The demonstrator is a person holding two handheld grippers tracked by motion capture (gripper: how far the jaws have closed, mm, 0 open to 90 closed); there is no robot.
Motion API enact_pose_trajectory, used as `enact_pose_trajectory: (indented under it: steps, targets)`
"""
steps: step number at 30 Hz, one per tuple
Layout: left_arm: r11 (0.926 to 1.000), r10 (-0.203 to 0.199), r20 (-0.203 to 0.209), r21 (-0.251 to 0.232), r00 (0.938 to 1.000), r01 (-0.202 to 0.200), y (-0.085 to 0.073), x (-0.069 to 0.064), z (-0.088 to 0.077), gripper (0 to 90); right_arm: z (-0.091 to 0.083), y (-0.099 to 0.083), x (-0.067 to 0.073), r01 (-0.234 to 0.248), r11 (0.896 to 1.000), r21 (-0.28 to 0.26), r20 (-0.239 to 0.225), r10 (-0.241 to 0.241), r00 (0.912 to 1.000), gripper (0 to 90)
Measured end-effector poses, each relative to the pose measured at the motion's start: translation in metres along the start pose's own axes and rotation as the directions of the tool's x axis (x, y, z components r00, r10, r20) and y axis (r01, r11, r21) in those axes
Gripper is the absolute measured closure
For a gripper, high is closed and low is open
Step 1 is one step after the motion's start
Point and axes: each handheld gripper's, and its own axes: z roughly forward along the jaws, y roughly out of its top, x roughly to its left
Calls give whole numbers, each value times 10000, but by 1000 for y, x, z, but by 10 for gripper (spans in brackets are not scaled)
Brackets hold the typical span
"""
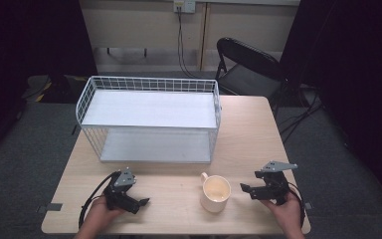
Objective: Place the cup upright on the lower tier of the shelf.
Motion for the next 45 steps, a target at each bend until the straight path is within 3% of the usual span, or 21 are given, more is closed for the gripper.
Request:
enact_pose_trajectory:
  steps: [11,23,27,45]
  targets:
    - [10000,-4,-2,-7,10000,4,0,0,0,0,-4,12,13,239,9994,-235,-233,-244,9994,216]
    - [10000,-21,-11,-17,10000,21,0,0,0,0,-12,23,16,321,9989,-347,-105,-324,9994,226]
    - [10000,-18,-14,-15,10000,18,0,0,0,0,-17,26,17,136,9986,-504,-206,-146,9997,232]
    - [10000,-19,-9,-13,10000,19,0,0,0,0,-20,31,22,304,9976,-617,-216,-318,9993,236]
